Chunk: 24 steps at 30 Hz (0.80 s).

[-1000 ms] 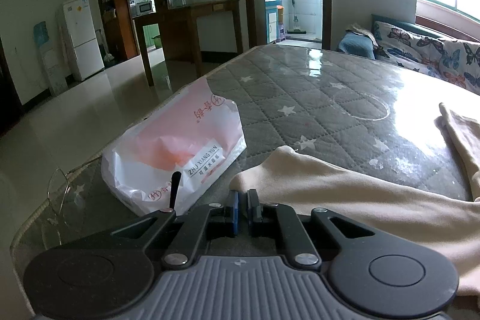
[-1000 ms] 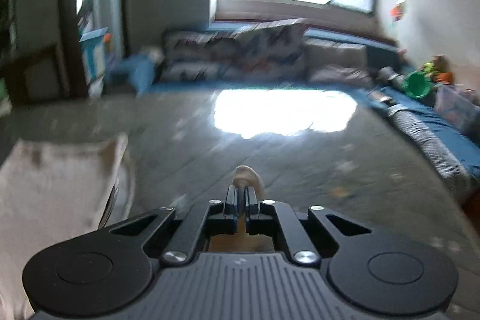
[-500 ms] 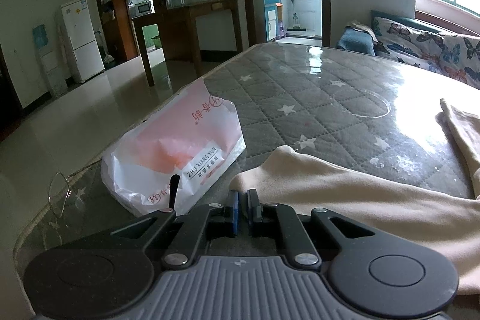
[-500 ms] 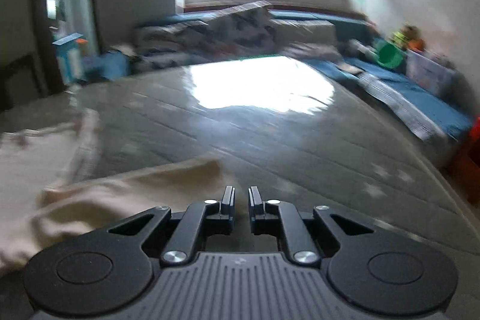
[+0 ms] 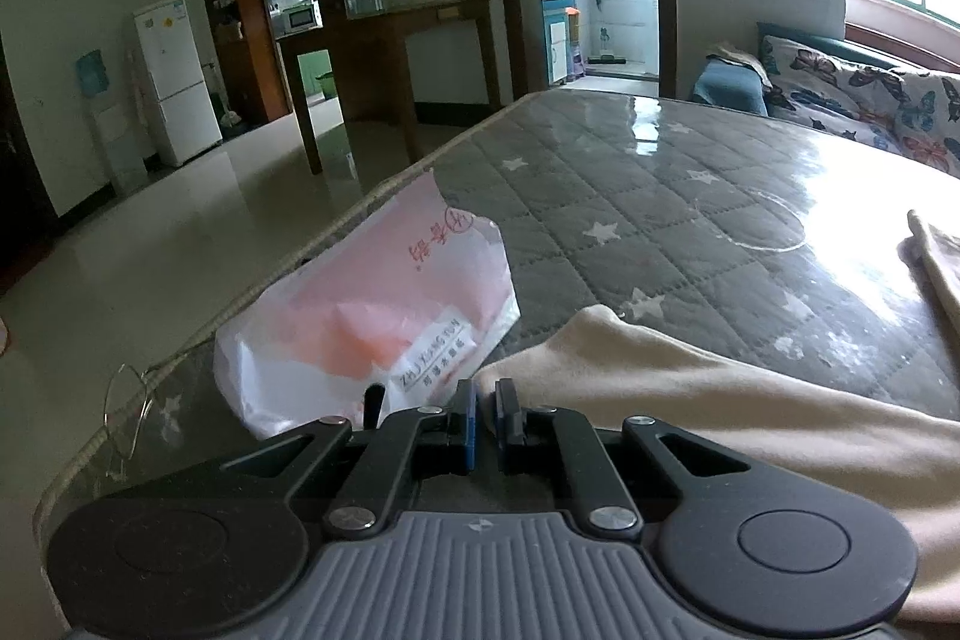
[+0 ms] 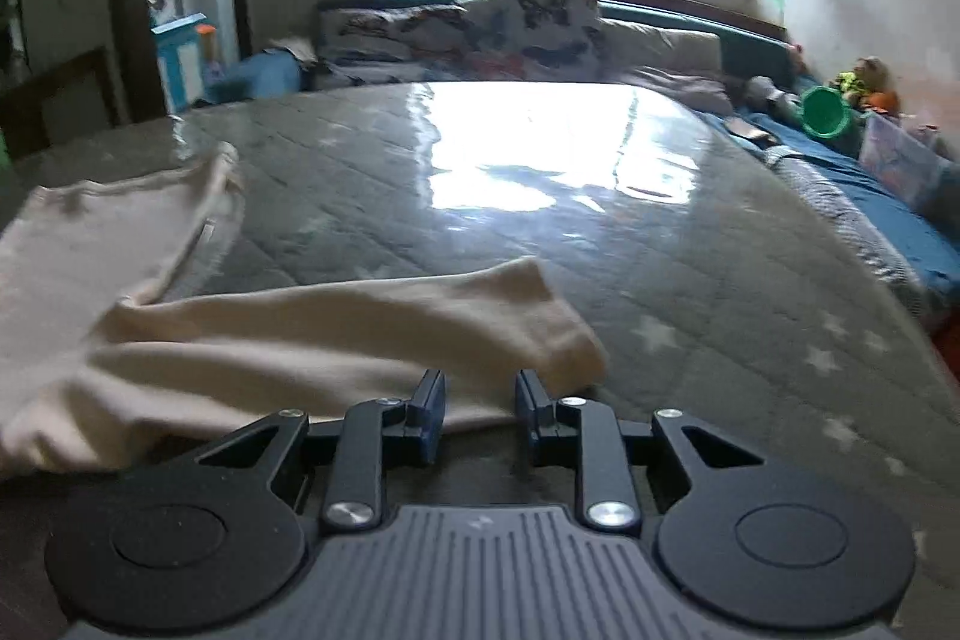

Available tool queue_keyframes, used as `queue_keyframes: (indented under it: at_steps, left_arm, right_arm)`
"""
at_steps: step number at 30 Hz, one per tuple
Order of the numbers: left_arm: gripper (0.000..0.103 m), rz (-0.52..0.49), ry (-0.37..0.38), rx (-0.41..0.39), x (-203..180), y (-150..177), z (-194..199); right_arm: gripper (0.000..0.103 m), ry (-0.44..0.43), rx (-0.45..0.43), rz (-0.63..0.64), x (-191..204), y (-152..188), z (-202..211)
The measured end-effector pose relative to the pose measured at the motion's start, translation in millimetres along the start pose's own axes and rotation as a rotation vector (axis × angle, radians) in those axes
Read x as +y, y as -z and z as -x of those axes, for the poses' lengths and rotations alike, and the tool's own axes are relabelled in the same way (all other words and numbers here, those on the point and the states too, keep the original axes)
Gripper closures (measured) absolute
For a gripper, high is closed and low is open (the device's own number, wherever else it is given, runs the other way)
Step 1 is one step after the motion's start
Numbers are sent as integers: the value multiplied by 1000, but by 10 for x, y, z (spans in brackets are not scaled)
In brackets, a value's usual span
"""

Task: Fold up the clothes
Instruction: 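Fold the sleeve cuff across the body with right gripper while left holds edge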

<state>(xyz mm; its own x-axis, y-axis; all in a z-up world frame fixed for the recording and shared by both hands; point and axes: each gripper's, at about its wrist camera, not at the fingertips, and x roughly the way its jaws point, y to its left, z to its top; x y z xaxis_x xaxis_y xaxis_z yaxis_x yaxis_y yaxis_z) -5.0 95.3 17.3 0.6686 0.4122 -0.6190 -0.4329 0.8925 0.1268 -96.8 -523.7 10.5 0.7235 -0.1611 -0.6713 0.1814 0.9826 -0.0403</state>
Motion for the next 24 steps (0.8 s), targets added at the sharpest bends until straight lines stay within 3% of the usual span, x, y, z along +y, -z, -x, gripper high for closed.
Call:
queue_keyframes:
  at_steps: [2, 5, 7, 13, 18, 24]
  left_arm:
    - [94, -7, -2, 0, -20, -13, -13]
    - [94, -16, -4, -1, -40, -25, -29]
    - [94, -23, -4, -3, -37, -18, -33]
    - [88, -17, 4, 0, 13, -25, -38]
    - [77, -26, -1, -2, 41, -23, -37]
    - [73, -37, 11, -4, 38, -12, 47]
  right_arm:
    - [78, 13, -7, 10, 8, -63, 12]
    - [76, -39, -51, -2, 91, -173, 6]
    - [68, -75, -66, 5, 168, -242, -57]
    - [66, -86, -36, 11, 247, -279, -364]
    - [66, -24, -23, -44, 96, -240, -269]
    - [64, -125, -85, 28, 325, -207, 69]
